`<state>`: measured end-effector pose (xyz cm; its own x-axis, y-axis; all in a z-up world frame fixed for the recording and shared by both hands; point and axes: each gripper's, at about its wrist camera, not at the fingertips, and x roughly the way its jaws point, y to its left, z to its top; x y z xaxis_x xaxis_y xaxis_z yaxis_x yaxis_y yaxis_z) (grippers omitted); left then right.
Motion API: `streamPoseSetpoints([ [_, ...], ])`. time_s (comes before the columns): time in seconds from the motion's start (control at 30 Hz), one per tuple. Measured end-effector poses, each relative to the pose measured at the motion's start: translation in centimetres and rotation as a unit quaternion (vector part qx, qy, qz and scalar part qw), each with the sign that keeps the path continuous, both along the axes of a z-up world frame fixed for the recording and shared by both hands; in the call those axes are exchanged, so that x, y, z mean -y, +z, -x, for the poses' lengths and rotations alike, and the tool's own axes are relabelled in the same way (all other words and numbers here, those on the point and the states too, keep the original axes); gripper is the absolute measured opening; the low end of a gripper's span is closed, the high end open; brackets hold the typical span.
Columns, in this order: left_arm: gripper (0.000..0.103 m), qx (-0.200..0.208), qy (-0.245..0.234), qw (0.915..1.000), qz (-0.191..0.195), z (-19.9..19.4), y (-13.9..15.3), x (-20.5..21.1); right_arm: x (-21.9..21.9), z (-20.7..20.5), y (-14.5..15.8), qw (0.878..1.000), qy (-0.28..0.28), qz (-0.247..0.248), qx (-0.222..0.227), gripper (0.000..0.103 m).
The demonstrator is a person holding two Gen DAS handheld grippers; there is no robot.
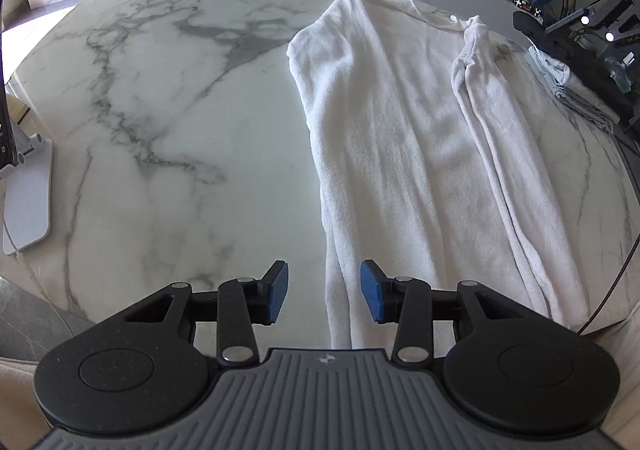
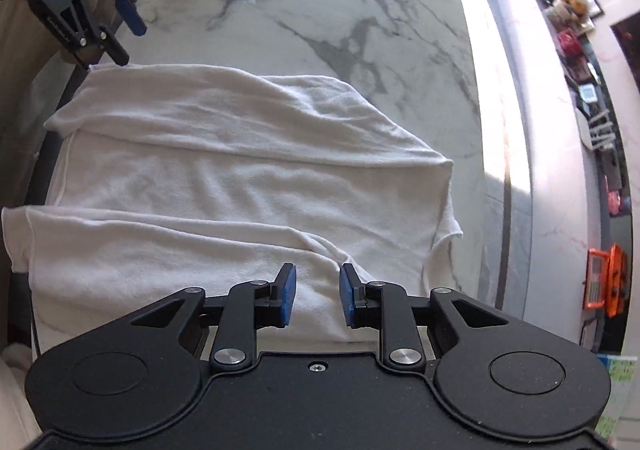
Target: Fold clothes
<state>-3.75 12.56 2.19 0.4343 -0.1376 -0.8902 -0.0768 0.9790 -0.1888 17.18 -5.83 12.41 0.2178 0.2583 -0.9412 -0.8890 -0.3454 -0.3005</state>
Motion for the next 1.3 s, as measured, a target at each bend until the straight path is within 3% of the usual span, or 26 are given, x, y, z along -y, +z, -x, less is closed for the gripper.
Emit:
streamPoseSetpoints([
  [0.13,0.038,-0.033,-0.005,0.9994,0.012,0.1,-1.3,0.5,-4.9,-1.6,-2.3,0.995,0.093,0.029,0.003,0.044],
  [0.3,0.039,-0.035,-0.005,0.9993,0.015,0.1,-1.4,0.4,-11.5,-3.6,-5.4,0.985,0.164,0.051,0.015,0.042],
  [0.57,0.037,-0.055,-0.021,0.997,0.051,-0.3,-1.4,0.0,-19.1,-5.3,-10.1,0.956,0.266,0.119,0.03,0.042],
  [0.7,0.034,-0.058,-0.024,0.997,0.045,-0.4,-1.4,0.3,-21.0,-5.3,-11.9,0.941,0.303,0.152,0.018,0.042],
  [0.77,0.032,-0.059,-0.027,0.9971,0.041,-0.4,-1.4,0.3,-21.7,-5.3,-12.6,0.936,0.311,0.166,0.005,0.042],
  [0.87,0.012,-0.057,-0.014,0.9971,0.048,-0.5,-1.6,-0.2,-22.3,-5.5,-13.2,0.931,0.317,0.183,-0.008,0.04],
  [0.93,0.011,-0.056,-0.002,0.9961,0.068,-0.5,-1.8,-0.8,-22.6,-5.8,-13.1,0.931,0.311,0.188,-0.018,0.035],
  [1.0,0.01,-0.055,0.001,0.9958,0.074,-0.5,-1.9,-1.0,-22.6,-5.9,-13.0,0.931,0.305,0.197,-0.031,0.015],
  [1.3,0.006,-0.037,0.01,0.9979,0.053,0.0,-1.2,-0.2,-20.8,-5.9,-11.3,0.941,0.299,0.156,-0.009,0.006],
])
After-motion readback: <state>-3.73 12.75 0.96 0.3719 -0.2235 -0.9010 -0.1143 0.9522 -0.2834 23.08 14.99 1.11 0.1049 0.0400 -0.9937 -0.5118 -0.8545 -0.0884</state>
